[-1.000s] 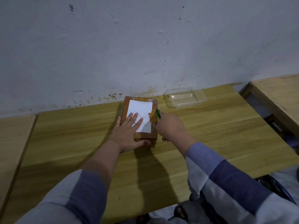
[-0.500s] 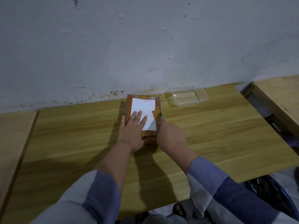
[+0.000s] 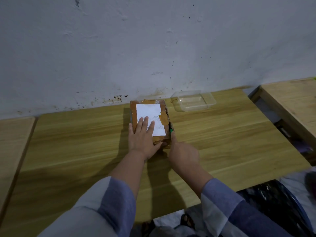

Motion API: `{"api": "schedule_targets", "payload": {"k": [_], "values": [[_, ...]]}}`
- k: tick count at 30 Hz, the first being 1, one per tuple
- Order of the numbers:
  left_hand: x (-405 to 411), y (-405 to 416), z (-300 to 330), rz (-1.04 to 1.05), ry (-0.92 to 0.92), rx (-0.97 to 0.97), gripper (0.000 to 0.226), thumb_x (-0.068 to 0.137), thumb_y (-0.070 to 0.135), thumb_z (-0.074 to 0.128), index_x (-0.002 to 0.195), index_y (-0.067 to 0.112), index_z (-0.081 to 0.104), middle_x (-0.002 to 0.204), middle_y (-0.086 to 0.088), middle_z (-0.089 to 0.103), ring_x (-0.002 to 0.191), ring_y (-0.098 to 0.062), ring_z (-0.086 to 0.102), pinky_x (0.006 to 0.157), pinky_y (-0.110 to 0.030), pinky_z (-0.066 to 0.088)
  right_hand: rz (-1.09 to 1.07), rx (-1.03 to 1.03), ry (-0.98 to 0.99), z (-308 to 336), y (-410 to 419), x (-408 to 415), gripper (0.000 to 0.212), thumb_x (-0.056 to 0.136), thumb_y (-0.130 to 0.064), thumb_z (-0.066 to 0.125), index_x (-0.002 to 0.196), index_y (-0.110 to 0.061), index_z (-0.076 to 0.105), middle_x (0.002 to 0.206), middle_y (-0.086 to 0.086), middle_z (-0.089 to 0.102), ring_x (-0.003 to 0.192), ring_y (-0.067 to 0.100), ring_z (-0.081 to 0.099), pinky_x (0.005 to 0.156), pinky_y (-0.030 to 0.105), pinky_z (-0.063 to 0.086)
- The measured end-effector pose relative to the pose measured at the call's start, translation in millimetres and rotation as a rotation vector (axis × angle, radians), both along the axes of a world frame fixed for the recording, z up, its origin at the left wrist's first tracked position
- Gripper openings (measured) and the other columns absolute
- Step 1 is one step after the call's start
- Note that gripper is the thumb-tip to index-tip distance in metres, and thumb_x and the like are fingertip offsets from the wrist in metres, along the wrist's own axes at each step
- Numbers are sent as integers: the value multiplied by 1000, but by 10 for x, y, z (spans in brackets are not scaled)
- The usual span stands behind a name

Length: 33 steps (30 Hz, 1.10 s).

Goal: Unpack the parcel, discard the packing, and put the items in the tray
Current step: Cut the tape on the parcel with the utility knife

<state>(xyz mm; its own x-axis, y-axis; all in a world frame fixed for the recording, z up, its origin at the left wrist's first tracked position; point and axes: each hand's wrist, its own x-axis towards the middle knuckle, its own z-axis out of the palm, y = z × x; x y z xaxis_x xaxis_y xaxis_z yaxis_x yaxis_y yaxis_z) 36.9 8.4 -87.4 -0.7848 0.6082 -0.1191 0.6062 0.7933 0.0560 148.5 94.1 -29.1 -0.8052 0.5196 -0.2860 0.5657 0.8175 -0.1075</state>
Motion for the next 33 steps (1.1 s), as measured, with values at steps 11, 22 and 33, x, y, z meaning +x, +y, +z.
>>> {"api": "schedule_targets", "payload": {"k": [11, 22, 33], "values": [[94, 141, -8, 72, -19, 61, 94, 80, 78, 32, 151, 26, 1, 161, -1, -9, 147, -19, -15, 117, -52, -7, -57, -116, 63, 62, 283, 149, 61, 94, -17, 36, 147, -36, 12, 108, 12, 65, 94, 31, 63, 68, 33, 40], [48, -110, 105, -121, -65, 90, 87, 86, 62, 47, 152, 22, 7, 161, 0, -1, 148, -16, -5, 118, -42, -3, -167, -382, 156, -86, 497, 253, 59, 95, -20, 34, 146, -42, 14, 102, 15, 66, 76, 30, 61, 63, 36, 50], [314, -135, 150, -61, -79, 128, 66, 96, 39, 46, 151, 15, 16, 160, -6, 8, 148, -22, 4, 119, -37, 9, -402, -690, 443, -231, 333, 710, 53, 96, -20, 38, 146, -33, 24, 103, 17, 66, 79, 32, 65, 71, 48, 57]]}}
